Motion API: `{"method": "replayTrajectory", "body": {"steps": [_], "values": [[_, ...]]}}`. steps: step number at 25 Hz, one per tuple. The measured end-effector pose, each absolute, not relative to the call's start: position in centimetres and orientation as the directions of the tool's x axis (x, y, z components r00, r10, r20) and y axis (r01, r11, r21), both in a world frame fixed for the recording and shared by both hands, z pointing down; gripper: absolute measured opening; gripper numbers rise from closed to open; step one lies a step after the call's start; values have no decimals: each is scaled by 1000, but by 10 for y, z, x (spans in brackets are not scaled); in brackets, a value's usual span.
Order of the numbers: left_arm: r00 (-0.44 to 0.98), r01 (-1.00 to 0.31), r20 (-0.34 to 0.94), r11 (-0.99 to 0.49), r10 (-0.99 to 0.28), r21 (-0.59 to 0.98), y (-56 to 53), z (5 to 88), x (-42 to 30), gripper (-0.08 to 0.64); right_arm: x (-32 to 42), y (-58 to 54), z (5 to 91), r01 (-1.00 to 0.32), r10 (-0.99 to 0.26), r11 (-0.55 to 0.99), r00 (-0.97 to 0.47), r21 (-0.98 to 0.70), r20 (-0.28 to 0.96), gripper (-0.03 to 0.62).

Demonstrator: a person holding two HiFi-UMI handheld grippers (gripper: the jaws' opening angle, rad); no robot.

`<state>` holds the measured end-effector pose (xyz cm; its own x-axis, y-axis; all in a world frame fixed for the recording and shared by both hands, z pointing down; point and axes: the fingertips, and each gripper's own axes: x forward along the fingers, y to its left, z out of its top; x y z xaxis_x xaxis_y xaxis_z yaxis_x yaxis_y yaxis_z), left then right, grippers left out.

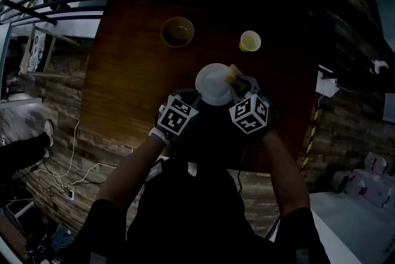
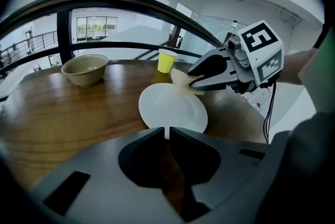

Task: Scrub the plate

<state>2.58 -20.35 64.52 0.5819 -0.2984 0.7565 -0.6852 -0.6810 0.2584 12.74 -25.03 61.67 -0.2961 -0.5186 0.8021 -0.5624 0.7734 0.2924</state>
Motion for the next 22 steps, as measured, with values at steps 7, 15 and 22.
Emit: {"method": "replayTrajectory", "body": {"steps": [7, 15, 22], "values": [[588, -715, 740, -637, -325, 288, -196, 638, 11, 37, 48, -242, 602, -484, -487, 835, -422, 264, 765, 126], [570, -758, 740, -577, -358, 305, -189, 641, -21, 37, -6, -230, 631, -394, -404, 890, -453, 228, 794, 126], [581, -750, 729, -587, -362, 305, -195, 638, -9, 37, 28, -225, 634, -450, -423, 863, -399, 228, 813, 126]]}}
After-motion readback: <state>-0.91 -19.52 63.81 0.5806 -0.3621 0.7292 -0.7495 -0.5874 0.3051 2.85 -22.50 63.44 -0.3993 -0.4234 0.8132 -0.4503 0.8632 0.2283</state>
